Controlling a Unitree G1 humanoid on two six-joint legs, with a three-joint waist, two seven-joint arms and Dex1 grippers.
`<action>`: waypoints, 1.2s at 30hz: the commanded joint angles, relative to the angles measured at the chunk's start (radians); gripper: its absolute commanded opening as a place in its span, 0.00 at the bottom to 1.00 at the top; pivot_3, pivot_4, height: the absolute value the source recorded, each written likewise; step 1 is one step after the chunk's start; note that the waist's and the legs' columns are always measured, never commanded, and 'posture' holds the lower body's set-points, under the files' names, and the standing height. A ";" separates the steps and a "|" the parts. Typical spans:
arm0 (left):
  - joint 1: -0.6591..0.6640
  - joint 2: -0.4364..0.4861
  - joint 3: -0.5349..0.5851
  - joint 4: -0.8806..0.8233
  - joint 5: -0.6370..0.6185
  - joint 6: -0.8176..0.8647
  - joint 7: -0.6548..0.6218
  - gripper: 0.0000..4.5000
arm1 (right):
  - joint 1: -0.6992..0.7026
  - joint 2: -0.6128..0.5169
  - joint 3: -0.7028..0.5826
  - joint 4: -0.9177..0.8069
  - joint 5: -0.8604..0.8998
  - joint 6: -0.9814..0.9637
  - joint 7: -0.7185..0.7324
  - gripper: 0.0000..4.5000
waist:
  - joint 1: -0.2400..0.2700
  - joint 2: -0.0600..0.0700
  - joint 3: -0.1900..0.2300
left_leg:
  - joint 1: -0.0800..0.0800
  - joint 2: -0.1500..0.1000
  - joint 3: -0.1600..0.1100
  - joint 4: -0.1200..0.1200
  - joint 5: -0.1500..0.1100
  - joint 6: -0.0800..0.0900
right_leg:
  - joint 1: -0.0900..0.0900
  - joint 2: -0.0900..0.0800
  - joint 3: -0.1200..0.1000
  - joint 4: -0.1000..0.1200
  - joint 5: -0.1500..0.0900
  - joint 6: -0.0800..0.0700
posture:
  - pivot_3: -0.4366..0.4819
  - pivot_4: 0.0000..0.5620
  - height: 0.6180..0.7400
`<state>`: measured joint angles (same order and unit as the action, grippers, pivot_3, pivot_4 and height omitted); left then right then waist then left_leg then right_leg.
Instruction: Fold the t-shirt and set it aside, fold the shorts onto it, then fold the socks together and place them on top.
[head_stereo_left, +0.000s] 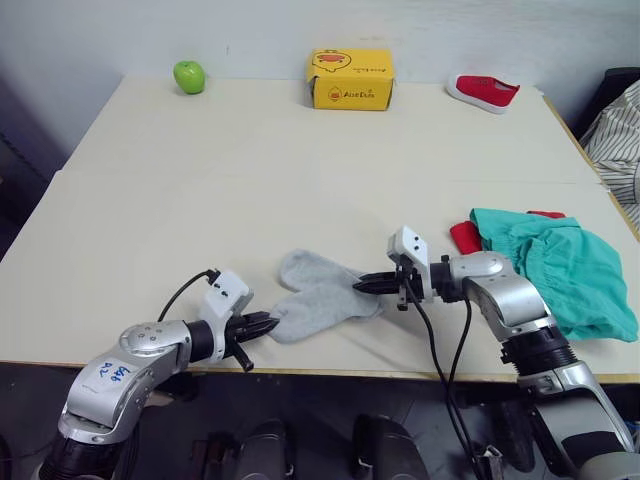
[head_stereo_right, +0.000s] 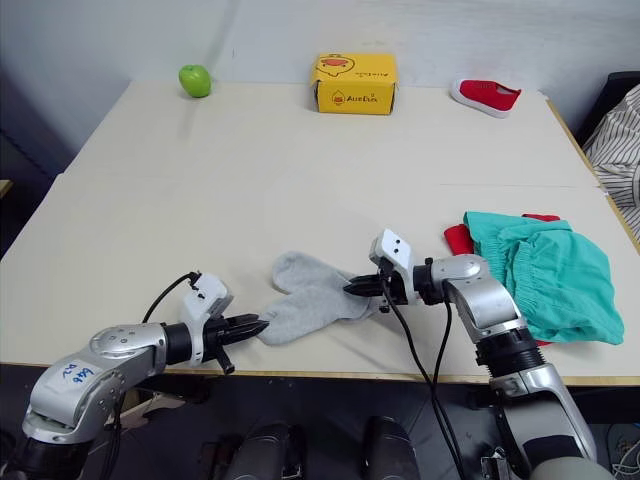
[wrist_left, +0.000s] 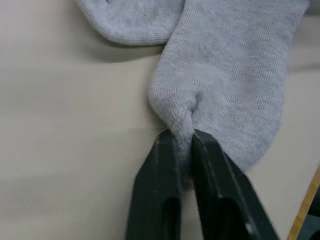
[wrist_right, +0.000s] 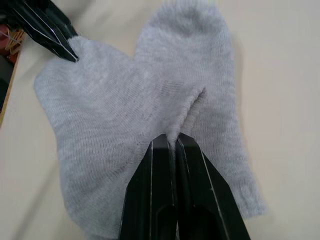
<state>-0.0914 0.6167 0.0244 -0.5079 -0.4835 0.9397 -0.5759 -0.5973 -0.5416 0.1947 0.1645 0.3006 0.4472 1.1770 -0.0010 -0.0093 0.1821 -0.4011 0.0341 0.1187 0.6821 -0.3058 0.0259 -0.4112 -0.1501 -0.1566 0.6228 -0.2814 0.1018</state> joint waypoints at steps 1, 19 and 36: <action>-0.022 -0.006 0.068 0.029 -0.059 -0.020 -0.041 0.00 | 0.017 -0.020 -0.079 -0.101 0.076 0.044 -0.003 0.00 | -0.001 0.000 0.000 | 0.000 0.000 0.000 0.000 0.000 0.000 | 0.000 0.000 0.000 0.000 0.000 0.000 | 0.48 0.27 1.00; -0.742 0.060 -0.253 0.808 0.122 -0.275 -0.519 0.00 | 0.397 0.054 -0.252 -0.586 0.228 0.331 -0.436 0.00 | 0.012 0.000 0.000 | -0.003 -0.004 0.002 -0.001 0.000 0.000 | -0.002 0.002 -0.001 -0.001 0.000 0.001 | 0.48 0.27 1.00; -0.845 -0.069 -0.240 1.078 0.260 -0.397 -0.575 0.22 | 0.446 0.072 -0.193 -0.557 0.251 0.356 -0.473 0.05 | -0.001 -0.001 0.000 | -0.003 -0.002 0.002 -0.001 0.000 0.001 | -0.003 0.003 0.000 0.000 0.000 0.001 | 0.48 0.27 1.00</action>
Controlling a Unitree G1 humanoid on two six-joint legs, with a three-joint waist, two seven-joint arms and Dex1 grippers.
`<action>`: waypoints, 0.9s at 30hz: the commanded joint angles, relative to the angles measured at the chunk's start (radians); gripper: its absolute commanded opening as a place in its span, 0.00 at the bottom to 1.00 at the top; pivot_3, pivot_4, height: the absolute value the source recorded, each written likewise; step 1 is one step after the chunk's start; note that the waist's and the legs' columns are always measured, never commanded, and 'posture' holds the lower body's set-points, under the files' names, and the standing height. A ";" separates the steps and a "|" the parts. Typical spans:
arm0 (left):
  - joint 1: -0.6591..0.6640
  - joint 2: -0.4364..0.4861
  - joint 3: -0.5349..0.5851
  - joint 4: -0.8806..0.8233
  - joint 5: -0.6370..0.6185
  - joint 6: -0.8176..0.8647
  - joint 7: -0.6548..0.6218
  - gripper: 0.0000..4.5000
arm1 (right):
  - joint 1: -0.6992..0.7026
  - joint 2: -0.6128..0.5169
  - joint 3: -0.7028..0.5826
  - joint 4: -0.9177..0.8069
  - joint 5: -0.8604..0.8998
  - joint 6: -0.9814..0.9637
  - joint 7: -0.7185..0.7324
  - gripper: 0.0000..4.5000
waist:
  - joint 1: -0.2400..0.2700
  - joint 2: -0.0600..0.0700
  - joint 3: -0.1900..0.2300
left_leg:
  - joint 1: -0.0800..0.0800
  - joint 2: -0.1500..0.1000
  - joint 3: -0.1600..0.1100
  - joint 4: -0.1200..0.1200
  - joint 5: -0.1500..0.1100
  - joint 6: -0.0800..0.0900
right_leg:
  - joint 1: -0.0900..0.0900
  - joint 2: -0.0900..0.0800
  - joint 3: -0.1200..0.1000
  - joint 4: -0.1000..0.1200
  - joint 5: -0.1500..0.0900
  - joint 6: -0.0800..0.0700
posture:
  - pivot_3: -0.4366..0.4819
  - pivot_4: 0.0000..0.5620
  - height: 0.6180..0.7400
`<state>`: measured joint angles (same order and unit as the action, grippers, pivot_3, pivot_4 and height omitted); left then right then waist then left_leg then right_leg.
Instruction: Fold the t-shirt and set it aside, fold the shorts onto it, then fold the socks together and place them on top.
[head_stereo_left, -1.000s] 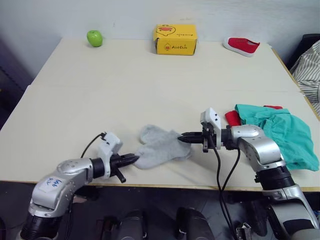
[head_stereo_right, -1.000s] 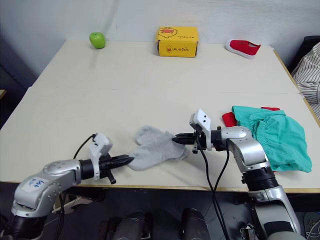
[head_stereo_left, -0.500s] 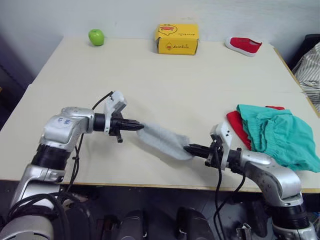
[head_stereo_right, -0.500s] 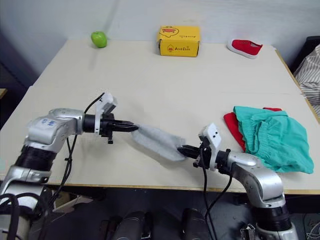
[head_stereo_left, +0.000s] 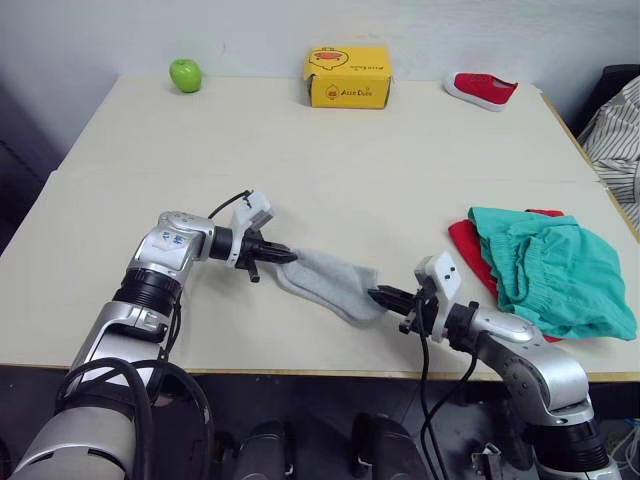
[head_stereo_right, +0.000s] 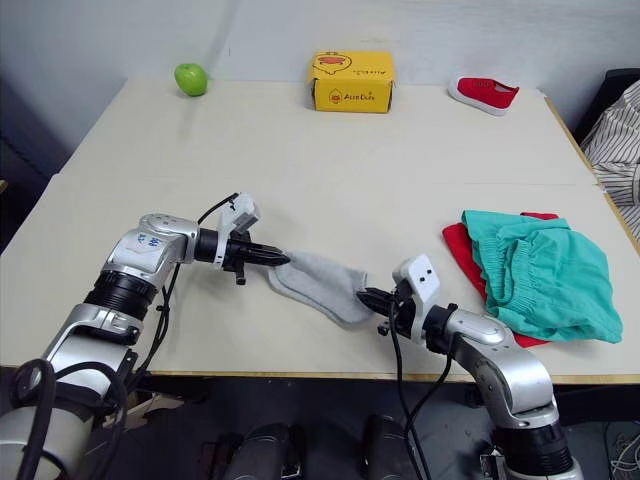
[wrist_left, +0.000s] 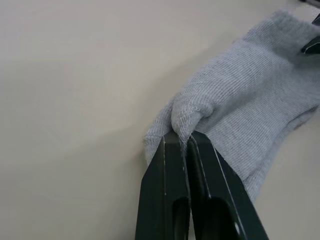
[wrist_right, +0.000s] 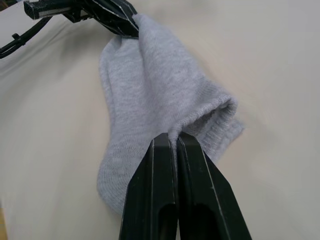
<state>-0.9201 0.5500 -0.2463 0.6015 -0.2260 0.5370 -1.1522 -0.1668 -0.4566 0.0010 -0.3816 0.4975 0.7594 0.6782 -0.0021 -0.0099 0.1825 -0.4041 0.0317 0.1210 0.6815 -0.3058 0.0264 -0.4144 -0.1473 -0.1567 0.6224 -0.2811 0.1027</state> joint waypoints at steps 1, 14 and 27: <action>-0.012 -0.004 0.041 -0.034 -0.002 0.000 0.002 0.30 | 0.019 -0.022 0.013 -0.009 0.020 -0.008 0.032 0.10 | 0.000 0.000 0.000 | 0.000 0.000 0.000 0.000 0.000 0.000 | 0.000 0.000 0.000 0.000 0.000 0.000 | 0.48 0.27 1.00; 0.114 -0.044 0.203 -0.234 -0.107 -0.176 -0.042 0.29 | -0.082 -0.029 0.015 -0.014 -0.003 -0.212 0.095 0.15 | -0.001 0.000 0.000 | 0.000 0.001 0.000 0.001 0.000 0.000 | 0.000 -0.001 0.000 0.001 0.000 0.000 | 0.48 0.27 1.00; 0.262 -0.181 0.119 -0.169 0.067 -0.267 0.221 0.01 | -0.028 0.108 0.251 0.271 -0.351 -0.554 -0.059 0.00 | 0.000 -0.001 0.000 | 0.001 0.000 -0.001 0.001 0.001 0.001 | 0.001 -0.002 0.000 0.002 0.000 0.001 | 0.48 0.27 1.00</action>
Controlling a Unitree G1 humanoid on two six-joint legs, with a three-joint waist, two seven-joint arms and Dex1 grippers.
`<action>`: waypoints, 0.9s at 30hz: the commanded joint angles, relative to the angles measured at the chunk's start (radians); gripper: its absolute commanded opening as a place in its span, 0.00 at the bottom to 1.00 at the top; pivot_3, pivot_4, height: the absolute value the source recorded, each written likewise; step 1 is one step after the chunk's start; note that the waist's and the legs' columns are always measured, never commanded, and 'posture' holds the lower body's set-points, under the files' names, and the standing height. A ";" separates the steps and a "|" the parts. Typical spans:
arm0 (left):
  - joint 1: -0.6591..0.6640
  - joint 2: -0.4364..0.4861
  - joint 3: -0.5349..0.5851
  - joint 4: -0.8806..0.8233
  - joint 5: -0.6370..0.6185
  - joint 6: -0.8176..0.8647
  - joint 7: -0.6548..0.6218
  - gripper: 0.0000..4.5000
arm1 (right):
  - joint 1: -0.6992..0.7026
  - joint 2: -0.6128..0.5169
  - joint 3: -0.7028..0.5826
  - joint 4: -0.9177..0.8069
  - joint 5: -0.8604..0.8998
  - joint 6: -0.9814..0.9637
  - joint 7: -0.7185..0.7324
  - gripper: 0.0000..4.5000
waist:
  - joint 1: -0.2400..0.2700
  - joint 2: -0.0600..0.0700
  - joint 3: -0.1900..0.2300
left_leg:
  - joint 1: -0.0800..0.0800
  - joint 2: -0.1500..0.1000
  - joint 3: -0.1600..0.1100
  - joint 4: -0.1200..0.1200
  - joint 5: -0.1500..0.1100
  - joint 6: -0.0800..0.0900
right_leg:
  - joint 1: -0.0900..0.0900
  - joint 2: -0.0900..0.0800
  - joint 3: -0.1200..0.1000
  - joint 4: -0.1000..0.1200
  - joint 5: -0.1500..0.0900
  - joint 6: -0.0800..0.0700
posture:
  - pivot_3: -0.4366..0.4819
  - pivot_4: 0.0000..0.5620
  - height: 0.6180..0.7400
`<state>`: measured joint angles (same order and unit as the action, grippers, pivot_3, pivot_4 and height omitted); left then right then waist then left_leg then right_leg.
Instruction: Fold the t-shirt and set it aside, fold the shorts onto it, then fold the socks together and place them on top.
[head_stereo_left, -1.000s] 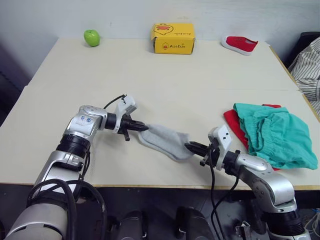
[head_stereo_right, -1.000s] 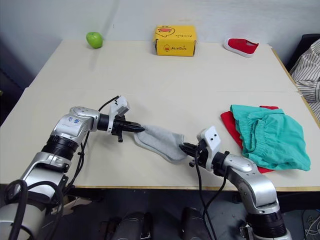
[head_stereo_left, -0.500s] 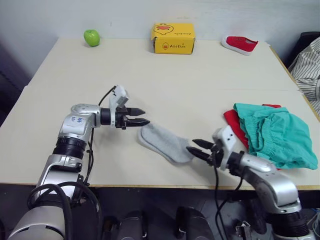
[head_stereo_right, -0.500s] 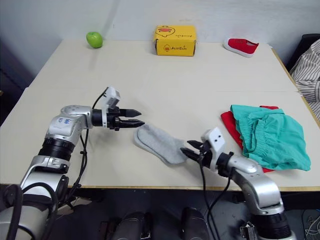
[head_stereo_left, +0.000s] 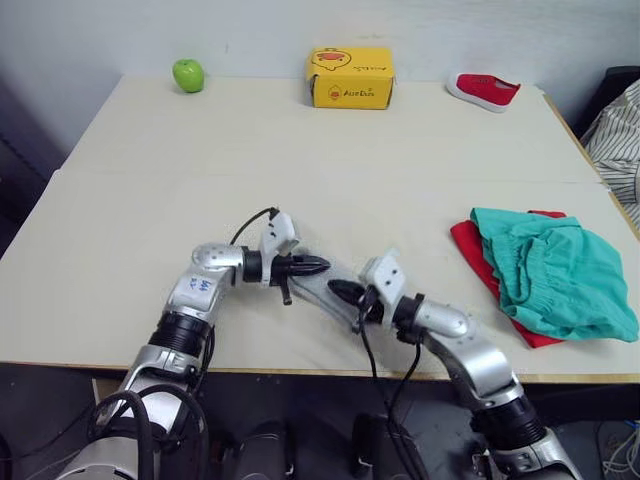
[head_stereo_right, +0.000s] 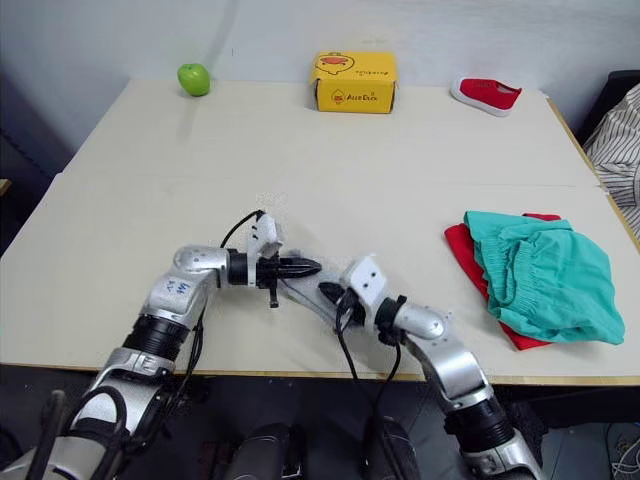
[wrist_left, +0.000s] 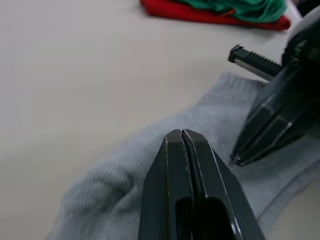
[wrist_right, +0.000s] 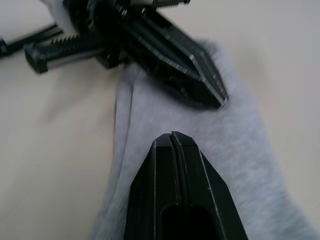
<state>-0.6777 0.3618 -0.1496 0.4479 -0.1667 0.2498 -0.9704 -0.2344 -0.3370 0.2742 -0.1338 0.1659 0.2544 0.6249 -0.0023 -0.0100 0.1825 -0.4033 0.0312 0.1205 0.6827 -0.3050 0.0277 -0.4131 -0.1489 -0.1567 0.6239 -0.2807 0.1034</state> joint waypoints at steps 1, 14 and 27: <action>0.033 0.014 0.028 -0.026 0.007 0.027 0.051 0.01 | 0.057 -0.023 -0.035 0.021 -0.019 -0.062 -0.001 0.00 | -0.001 -0.001 -0.001 | 0.001 0.001 0.000 0.000 0.000 0.000 | 0.001 0.000 0.000 0.000 0.000 0.000 | 0.48 0.27 1.00; 0.049 0.111 0.309 -0.178 -0.314 0.395 0.111 0.14 | -0.018 -0.083 -0.132 -0.020 0.176 -0.031 0.202 0.00 | -0.002 -0.001 -0.001 | 0.004 0.003 -0.001 0.000 0.000 0.000 | 0.003 0.000 0.000 0.001 0.000 0.000 | 0.48 0.27 1.00; -0.008 0.089 0.212 -0.145 -0.336 0.824 0.186 0.75 | -0.106 -0.064 -0.051 0.206 -0.006 -0.127 0.196 0.00 | -0.001 -0.001 -0.001 | 0.003 0.000 -0.001 0.000 0.000 0.000 | 0.003 -0.001 0.001 0.001 0.000 0.000 | 0.48 0.27 1.00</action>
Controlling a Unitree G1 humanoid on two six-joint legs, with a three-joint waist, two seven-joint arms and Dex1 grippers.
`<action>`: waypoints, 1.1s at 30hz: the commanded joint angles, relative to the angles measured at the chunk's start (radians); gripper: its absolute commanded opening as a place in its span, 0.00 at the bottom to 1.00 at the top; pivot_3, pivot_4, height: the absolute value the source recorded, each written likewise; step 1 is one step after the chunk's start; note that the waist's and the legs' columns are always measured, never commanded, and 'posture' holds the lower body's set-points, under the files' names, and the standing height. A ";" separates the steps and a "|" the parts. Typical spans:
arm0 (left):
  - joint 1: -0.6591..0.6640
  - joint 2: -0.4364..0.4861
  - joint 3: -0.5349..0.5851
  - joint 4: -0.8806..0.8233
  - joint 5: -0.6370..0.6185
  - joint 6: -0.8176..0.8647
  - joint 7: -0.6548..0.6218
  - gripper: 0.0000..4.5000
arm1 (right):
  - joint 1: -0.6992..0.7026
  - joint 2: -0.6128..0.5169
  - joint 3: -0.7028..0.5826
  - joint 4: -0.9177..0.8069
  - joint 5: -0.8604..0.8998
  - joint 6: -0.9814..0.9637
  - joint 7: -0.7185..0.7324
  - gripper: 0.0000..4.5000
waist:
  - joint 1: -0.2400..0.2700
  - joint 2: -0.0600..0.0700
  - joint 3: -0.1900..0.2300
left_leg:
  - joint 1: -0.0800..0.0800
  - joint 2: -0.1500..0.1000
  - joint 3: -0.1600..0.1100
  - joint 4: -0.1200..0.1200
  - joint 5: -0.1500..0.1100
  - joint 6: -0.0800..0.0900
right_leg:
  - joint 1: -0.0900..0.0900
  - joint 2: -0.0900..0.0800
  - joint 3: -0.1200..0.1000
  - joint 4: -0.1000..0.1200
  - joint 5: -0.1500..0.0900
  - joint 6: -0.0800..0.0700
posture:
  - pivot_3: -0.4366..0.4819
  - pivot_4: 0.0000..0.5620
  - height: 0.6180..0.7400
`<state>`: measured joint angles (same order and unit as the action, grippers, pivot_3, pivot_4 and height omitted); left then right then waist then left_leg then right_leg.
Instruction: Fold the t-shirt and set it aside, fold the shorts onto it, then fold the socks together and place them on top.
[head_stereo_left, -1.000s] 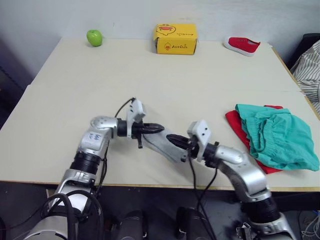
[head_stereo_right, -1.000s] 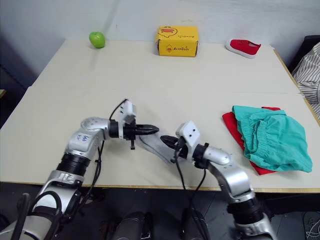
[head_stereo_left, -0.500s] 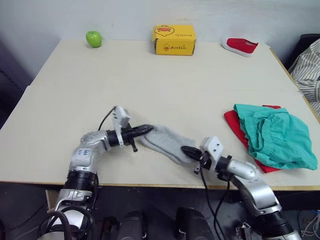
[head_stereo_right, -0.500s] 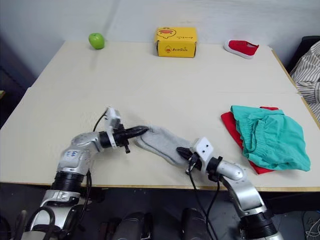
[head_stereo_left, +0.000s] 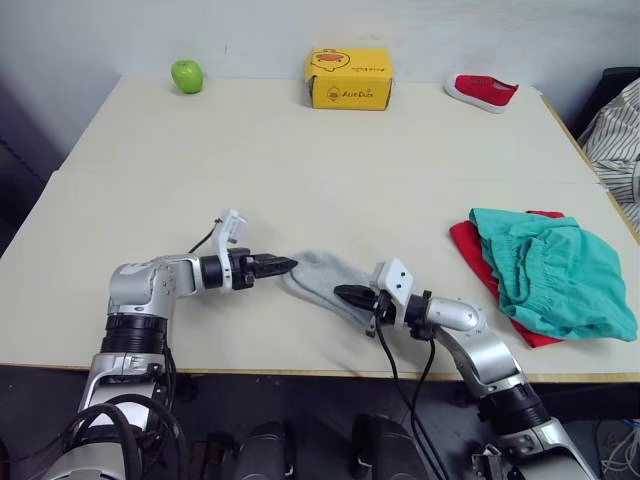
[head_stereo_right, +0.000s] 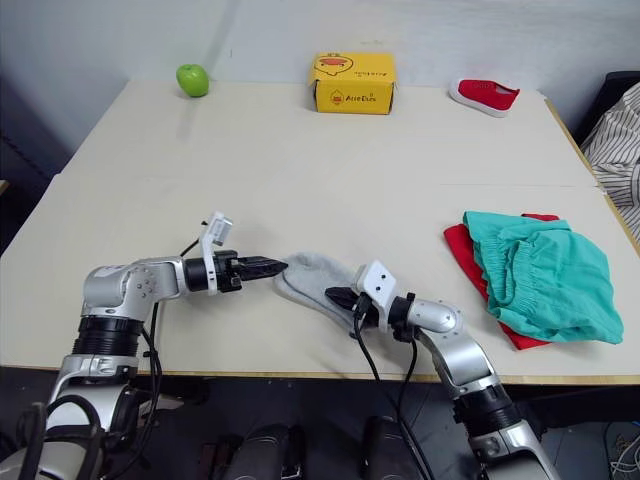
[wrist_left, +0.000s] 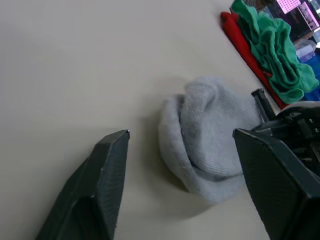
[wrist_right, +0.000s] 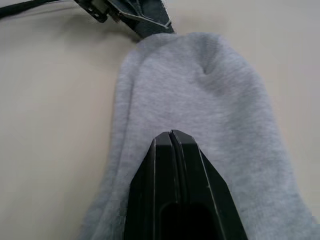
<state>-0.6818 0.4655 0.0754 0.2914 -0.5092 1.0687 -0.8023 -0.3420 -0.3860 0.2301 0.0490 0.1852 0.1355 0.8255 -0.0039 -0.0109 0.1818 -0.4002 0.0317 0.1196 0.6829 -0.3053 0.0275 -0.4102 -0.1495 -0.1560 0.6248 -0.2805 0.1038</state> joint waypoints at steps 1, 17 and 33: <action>-0.013 -0.031 -0.006 0.010 -0.006 0.011 0.021 0.75 | 0.002 -0.018 -0.004 0.027 -0.030 -0.009 0.000 0.00 | 0.001 0.000 0.000 | 0.000 0.000 0.000 0.000 0.000 0.000 | 0.000 0.000 0.000 0.000 0.000 0.000 | 0.48 0.27 1.00; -0.066 -0.063 -0.088 -0.168 -0.006 -0.062 -0.008 0.01 | 0.021 -0.031 0.011 0.011 -0.066 0.038 0.003 0.00 | 0.001 0.000 0.000 | 0.001 0.000 0.000 0.000 0.001 0.000 | 0.001 0.000 0.000 0.000 0.000 0.000 | 0.48 0.27 1.00; -0.139 -0.182 -0.406 -0.124 0.144 -0.340 -0.160 0.01 | 0.090 -0.069 -0.014 -0.110 -0.064 0.115 -0.038 0.00 | 0.005 0.000 0.000 | 0.000 0.000 0.000 0.000 0.001 0.000 | 0.001 0.000 0.000 -0.001 0.000 0.000 | 0.48 0.27 1.00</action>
<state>-0.7998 0.3009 -0.3266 0.1572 -0.3764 0.7659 -0.9586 -0.2833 -0.4336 0.2208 -0.0589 0.1373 0.2105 0.7954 0.0014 -0.0112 0.1816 -0.3999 0.0317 0.1197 0.6829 -0.3044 0.0275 -0.4092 -0.1498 -0.1561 0.6234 -0.2804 0.1038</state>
